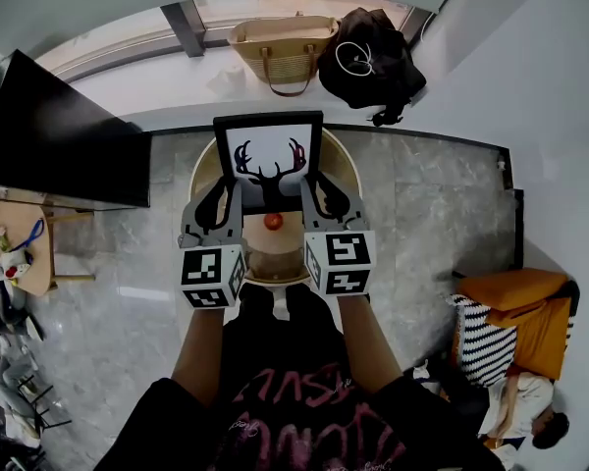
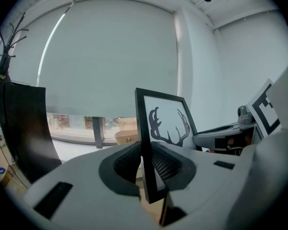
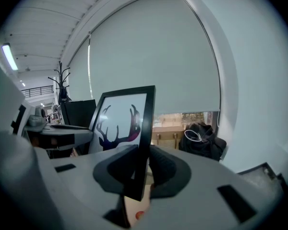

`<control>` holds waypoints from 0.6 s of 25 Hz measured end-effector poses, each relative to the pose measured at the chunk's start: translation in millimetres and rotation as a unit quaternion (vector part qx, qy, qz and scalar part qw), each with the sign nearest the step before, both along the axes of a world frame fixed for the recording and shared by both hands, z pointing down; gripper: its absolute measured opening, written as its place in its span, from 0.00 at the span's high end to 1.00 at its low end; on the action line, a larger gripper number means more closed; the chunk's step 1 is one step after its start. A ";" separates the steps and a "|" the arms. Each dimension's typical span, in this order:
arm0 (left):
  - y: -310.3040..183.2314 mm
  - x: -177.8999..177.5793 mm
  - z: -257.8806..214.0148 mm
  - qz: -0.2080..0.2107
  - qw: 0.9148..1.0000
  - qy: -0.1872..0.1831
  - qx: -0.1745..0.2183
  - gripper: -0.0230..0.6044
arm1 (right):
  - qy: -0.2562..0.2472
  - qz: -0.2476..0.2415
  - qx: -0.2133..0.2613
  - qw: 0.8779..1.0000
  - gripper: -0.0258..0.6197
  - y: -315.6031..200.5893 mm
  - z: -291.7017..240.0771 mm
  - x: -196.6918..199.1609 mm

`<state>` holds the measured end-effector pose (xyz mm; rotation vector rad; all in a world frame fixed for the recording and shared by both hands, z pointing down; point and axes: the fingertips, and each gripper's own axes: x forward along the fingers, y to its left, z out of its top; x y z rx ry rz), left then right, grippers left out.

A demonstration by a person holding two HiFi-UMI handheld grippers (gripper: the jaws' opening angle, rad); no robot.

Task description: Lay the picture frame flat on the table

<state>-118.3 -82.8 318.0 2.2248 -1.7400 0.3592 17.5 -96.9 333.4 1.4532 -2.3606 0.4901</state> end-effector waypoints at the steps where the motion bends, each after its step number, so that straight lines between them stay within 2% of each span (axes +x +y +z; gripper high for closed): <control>1: 1.0 0.2 3.5 0.000 1.000 -0.001 -0.002 0.85 | 0.000 0.000 -0.003 1.000 0.83 0.7 3.3 0.5; 15: 24.6 1.5 52.5 -0.007 0.999 0.007 -0.048 0.85 | 0.005 -0.006 -0.046 0.999 0.83 22.7 51.5 0.8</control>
